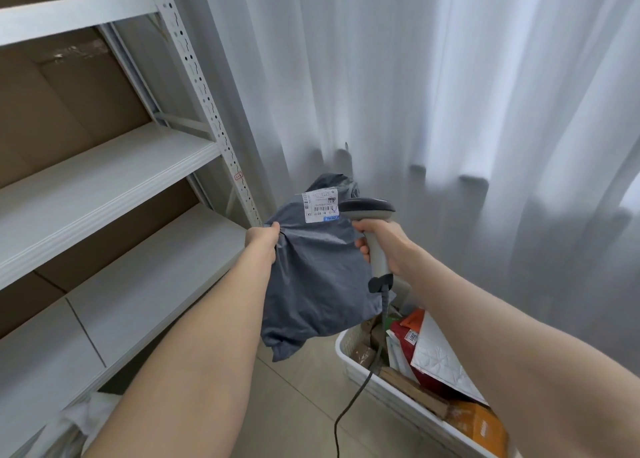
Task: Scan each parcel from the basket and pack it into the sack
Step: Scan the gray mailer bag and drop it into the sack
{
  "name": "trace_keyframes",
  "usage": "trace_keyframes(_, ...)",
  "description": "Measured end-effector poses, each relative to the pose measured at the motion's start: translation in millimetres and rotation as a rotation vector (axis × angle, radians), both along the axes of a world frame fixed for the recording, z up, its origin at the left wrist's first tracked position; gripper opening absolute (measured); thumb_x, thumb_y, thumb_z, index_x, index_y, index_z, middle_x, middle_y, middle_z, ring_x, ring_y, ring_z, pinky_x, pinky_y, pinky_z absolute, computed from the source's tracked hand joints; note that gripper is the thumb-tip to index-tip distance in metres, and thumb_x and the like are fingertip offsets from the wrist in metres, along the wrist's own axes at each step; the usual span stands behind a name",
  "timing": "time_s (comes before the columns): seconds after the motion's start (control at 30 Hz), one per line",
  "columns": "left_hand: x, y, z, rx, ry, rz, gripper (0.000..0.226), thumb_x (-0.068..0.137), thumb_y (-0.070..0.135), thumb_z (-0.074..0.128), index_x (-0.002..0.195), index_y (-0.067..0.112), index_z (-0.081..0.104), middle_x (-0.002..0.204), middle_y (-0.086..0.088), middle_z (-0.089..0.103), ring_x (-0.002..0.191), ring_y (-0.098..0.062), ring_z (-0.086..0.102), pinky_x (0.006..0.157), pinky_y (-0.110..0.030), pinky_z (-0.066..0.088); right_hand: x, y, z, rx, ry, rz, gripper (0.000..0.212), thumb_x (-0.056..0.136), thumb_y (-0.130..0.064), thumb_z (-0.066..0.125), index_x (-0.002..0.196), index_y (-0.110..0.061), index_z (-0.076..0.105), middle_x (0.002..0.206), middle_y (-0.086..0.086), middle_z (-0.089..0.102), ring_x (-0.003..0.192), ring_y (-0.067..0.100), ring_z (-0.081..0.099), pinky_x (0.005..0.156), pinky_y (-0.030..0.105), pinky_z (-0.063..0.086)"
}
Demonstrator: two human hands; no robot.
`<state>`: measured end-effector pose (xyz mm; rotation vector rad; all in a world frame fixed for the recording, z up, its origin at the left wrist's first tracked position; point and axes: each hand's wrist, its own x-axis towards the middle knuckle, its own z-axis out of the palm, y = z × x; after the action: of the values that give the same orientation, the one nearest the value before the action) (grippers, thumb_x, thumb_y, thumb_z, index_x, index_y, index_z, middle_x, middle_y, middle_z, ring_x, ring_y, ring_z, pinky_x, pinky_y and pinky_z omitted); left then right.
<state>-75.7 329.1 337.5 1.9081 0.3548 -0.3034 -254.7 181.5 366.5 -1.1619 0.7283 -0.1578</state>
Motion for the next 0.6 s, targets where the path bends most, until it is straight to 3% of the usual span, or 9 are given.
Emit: trace_keyframes(0.6, 12, 22, 4, -0.027, 0.045, 0.049, 0.051, 0.088, 0.030, 0.065, 0.129, 0.003, 0.048, 0.133, -0.015, 0.052, 0.120, -0.036, 0.050, 0.099, -0.044, 0.040, 13, 23, 12, -0.126, 0.038, 0.098, 0.004, 0.084, -0.011, 0.061, 0.082, -0.008, 0.060, 0.052, 0.004, 0.053, 0.038, 0.012, 0.045, 0.042, 0.020, 0.039)
